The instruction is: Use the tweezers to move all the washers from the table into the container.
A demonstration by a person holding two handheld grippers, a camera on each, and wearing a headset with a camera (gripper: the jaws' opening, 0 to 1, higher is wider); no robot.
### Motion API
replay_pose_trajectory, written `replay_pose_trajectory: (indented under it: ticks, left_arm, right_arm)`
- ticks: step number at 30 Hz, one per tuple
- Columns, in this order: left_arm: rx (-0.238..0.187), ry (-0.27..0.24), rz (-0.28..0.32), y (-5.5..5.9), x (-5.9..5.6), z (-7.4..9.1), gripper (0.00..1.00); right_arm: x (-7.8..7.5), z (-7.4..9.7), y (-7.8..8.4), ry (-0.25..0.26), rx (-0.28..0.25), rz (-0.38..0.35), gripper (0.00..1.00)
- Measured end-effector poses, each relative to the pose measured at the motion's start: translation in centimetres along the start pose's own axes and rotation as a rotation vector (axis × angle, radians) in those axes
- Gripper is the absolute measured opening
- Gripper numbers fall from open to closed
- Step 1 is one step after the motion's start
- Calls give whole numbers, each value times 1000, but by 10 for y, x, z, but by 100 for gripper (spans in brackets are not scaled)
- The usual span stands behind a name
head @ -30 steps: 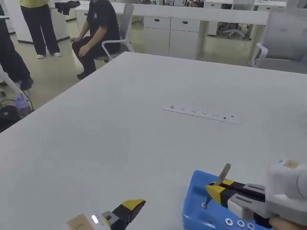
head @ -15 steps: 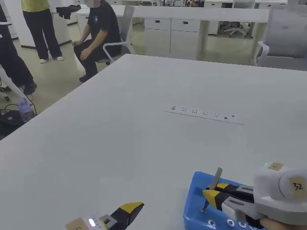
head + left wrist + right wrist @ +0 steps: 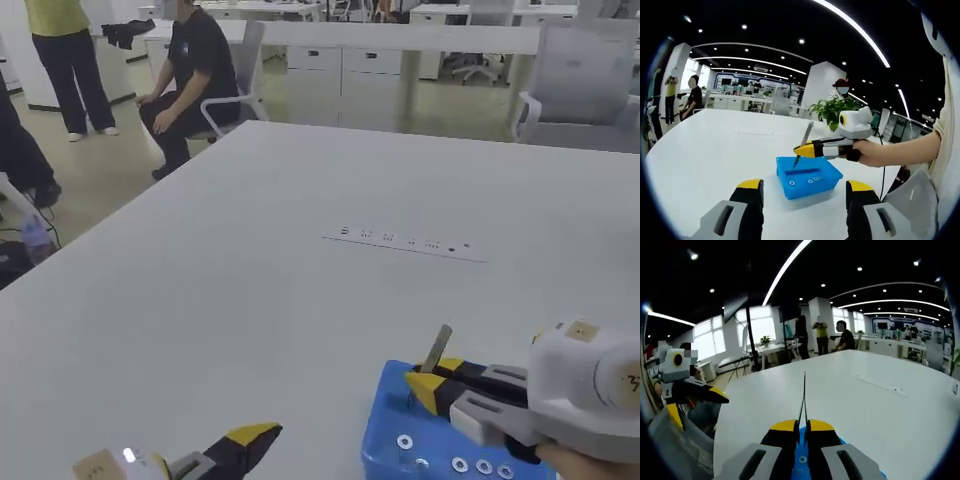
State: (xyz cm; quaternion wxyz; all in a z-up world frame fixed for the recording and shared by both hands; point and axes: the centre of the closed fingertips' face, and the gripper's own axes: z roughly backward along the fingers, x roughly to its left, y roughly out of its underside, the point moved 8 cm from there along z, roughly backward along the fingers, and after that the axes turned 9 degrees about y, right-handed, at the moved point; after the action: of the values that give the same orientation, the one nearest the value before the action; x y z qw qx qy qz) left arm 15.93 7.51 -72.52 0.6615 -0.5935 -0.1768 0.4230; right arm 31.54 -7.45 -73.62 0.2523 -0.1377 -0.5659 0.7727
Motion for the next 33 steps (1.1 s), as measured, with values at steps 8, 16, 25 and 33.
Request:
replay_pose_trajectory:
  ticks: [8, 16, 25, 33]
  left_arm:
    - [35, 36, -43, 0, -6, 1, 43]
    - [104, 125, -18, 1, -10, 1, 13]
    - [119, 274, -67, -23, -29, -13, 11]
    - [262, 452, -121, -35, -58, -38, 13]
  right_arm:
    - [26, 51, -12, -64, -36, 64, 3]
    - [46, 87, 11, -149, 36, 70, 3]
    - [52, 107, 43, -214, 126, 54, 3]
    - [56, 115, 59, -274, 204, 107, 4]
